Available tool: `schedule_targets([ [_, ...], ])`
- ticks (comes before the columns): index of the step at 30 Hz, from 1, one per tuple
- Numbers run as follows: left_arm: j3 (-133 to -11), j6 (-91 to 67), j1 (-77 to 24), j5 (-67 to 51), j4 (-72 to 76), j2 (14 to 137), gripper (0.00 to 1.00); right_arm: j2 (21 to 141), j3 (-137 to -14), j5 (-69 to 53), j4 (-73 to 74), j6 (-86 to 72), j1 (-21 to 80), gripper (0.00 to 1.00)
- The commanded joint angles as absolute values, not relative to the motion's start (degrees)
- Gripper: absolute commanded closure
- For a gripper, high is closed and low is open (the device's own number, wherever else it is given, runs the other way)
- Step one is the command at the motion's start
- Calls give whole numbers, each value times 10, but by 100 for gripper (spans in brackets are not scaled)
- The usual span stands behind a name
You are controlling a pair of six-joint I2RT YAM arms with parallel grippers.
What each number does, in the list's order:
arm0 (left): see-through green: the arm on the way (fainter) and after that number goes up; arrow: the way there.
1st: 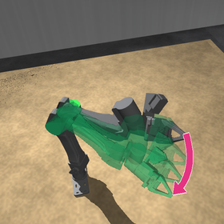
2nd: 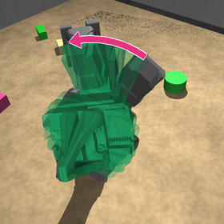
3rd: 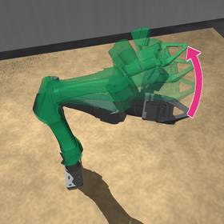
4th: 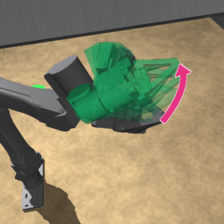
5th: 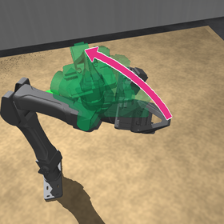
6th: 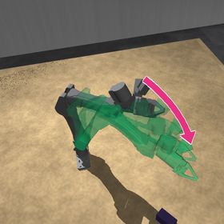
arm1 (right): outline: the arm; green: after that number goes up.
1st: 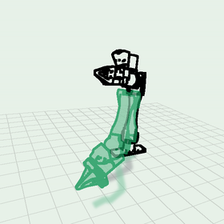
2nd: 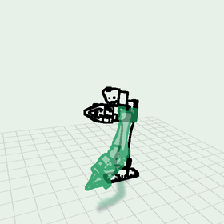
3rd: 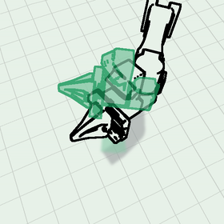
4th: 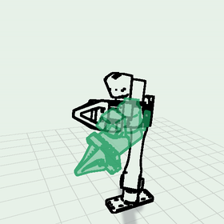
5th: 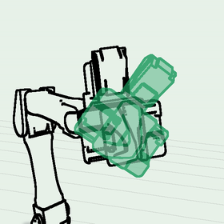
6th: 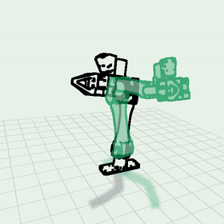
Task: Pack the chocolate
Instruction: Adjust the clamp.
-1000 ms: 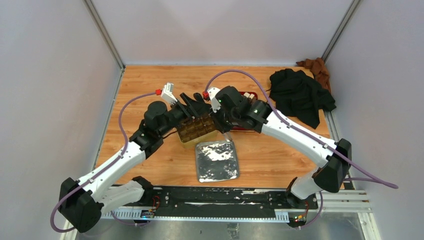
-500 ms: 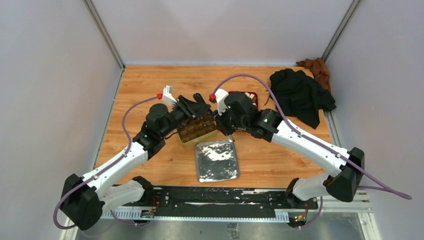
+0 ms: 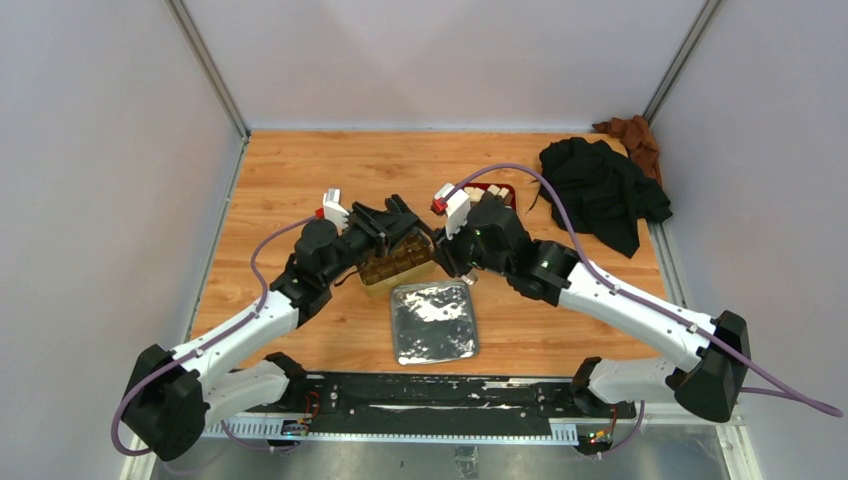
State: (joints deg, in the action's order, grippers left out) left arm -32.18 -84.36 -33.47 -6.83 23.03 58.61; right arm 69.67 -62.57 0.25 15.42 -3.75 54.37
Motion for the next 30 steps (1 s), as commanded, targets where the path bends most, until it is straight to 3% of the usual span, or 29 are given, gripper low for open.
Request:
schedule_targets([
  [1,-319,-909,-337,-82,283,576,91,697,-607,10,110,-22,553,64],
  [10,-304,-932,-337,-73,294,570,90,686,-602,12,107,-22,553,65],
  [13,-301,-932,-337,-72,294,569,76,675,-605,16,120,-21,553,67],
  [19,-293,-913,-337,-61,293,562,56,656,-623,43,166,-15,553,68],
  [23,-282,-885,-337,-43,293,541,32,650,-647,61,217,-15,552,67],
  [27,-289,-832,-336,-24,238,515,22,655,-672,80,287,-22,549,66],
  [30,-311,-765,-336,-3,173,487,21,659,-690,91,337,-30,542,66],
])
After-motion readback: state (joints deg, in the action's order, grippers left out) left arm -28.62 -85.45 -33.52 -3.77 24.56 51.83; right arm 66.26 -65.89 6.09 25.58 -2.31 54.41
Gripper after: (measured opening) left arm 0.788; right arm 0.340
